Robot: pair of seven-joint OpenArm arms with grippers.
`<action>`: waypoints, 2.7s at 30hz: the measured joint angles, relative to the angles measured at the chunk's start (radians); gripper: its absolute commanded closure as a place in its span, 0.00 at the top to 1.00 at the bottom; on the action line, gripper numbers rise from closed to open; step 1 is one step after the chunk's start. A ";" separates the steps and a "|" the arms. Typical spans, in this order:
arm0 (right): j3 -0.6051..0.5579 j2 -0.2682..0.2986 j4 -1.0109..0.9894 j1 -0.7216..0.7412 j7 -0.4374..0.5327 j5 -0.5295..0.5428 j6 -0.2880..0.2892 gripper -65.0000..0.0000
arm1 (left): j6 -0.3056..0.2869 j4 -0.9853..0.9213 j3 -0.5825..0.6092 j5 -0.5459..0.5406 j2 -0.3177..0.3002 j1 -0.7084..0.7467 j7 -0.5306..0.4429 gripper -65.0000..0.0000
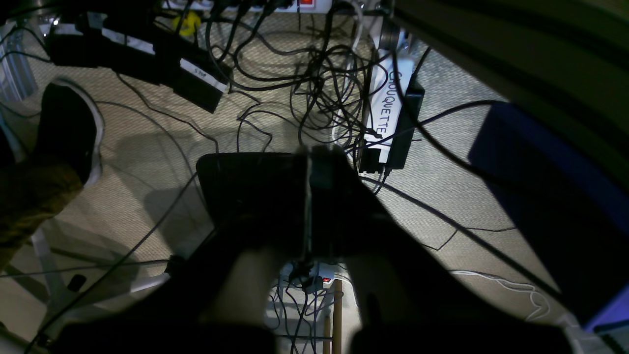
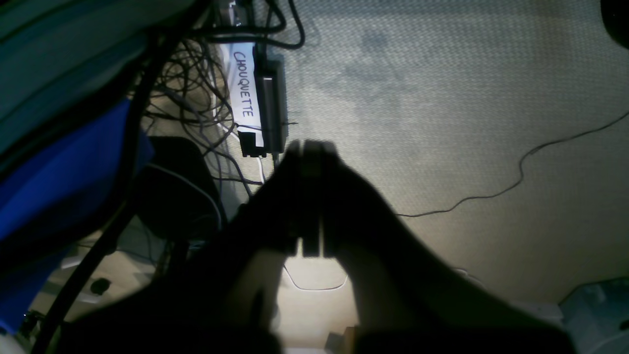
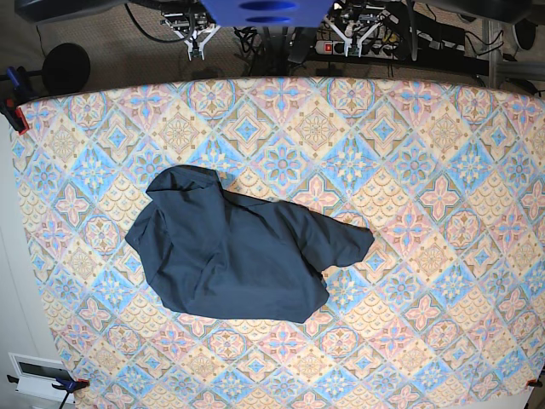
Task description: Layout the t-shirt on the table in an organized manner, then fold the t-shirt properly
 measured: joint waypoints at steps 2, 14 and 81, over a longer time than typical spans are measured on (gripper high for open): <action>0.000 0.000 0.000 0.000 0.000 0.000 0.000 0.00 | 0.000 0.000 0.000 0.000 -0.003 0.003 0.000 0.00; 0.000 0.000 0.000 -0.007 -0.001 0.000 0.000 0.00 | 0.000 0.000 0.000 0.000 -0.016 0.004 0.000 0.00; 0.185 0.239 1.745 -0.677 -0.350 0.403 0.000 0.00 | 0.002 1.705 -0.109 -0.225 -0.334 0.680 0.204 0.04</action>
